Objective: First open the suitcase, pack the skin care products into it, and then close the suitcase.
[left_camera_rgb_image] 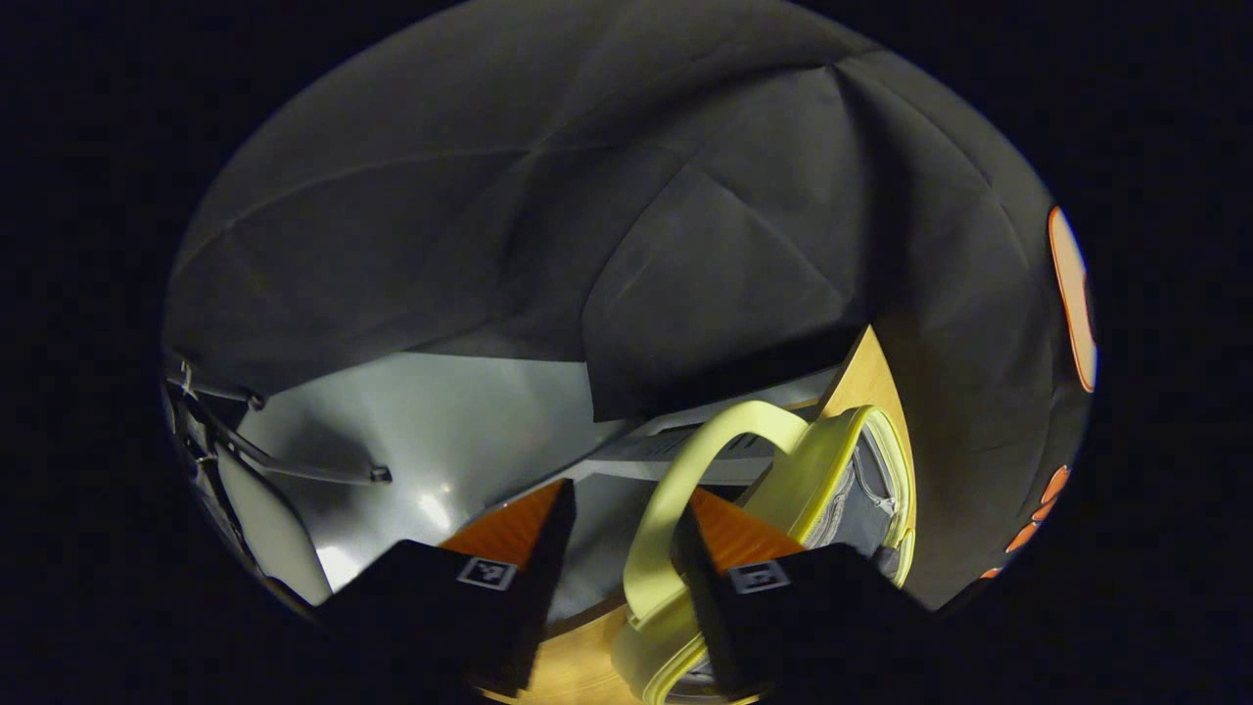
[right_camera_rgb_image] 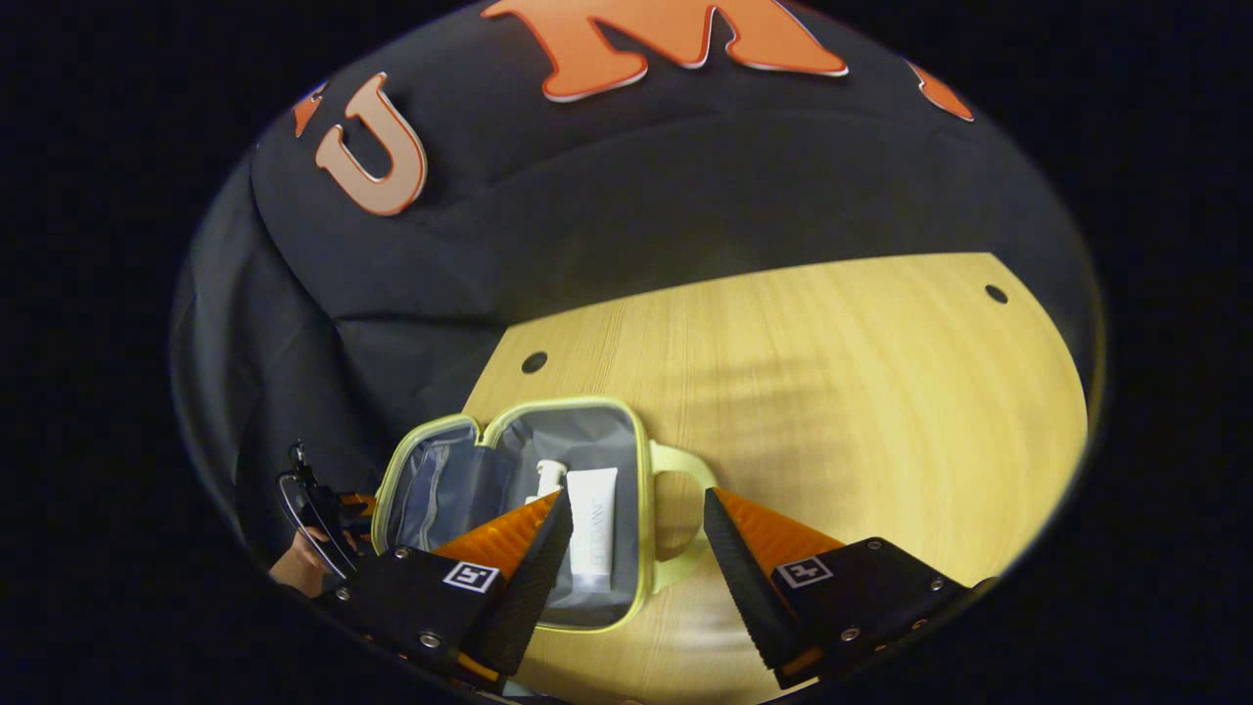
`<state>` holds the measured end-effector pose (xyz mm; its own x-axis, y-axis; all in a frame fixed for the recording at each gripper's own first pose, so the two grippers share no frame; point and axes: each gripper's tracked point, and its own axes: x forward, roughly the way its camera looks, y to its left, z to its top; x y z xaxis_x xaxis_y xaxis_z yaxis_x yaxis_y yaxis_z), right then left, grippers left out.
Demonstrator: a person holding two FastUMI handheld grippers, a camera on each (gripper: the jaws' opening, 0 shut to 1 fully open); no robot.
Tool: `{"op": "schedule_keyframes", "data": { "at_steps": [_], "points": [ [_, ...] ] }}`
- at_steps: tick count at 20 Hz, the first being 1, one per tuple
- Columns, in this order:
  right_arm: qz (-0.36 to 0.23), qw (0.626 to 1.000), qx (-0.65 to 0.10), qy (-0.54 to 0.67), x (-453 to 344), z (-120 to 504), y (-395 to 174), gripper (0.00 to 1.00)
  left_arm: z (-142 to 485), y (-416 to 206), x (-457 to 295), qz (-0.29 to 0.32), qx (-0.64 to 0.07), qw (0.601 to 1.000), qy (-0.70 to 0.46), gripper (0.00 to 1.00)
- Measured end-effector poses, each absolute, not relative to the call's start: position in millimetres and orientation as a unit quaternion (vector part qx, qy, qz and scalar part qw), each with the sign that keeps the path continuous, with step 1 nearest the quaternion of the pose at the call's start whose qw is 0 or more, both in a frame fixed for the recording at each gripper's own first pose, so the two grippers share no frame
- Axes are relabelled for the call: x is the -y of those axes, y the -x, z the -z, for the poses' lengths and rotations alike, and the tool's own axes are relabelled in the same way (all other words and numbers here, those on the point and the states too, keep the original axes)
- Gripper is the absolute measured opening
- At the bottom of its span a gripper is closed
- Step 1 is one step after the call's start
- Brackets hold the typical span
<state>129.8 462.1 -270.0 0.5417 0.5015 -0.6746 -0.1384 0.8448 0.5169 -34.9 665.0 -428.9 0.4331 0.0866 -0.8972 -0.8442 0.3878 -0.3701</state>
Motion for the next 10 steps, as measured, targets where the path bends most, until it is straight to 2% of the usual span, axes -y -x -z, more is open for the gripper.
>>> {"op": "schedule_keyframes", "data": {
  "at_steps": [2, 3, 4, 5, 7, 10],
  "points": [
    [-0.167, 0.872, -0.412, -0.202, -436, 257, -130, 0.89, 425, 33, -659, -0.315, -0.422, 0.714, 0.461, 0.46],
    [-0.159, 0.881, -0.399, -0.2, -423, 250, -130, 0.9, 430, 25, -659, -0.314, -0.415, 0.717, 0.464, 0.45],
    [-0.15, 0.887, -0.391, -0.196, -410, 246, -130, 0.9, 429, 25, -657, -0.312, -0.415, 0.719, 0.463, 0.25],
    [-0.143, 0.891, -0.384, -0.194, -398, 242, -127, 0.9, 415, 29, -659, -0.307, -0.414, 0.728, 0.452, 0.27],
    [-0.127, 0.9, -0.372, -0.189, -374, 236, -125, 0.9, 407, 25, -662, -0.294, -0.417, 0.746, 0.428, 0.19],
    [-0.101, 0.915, -0.346, -0.179, -343, 231, -122, 0.91, 387, 16, -664, -0.275, -0.413, 0.784, 0.373, 0.13]
  ]
}}
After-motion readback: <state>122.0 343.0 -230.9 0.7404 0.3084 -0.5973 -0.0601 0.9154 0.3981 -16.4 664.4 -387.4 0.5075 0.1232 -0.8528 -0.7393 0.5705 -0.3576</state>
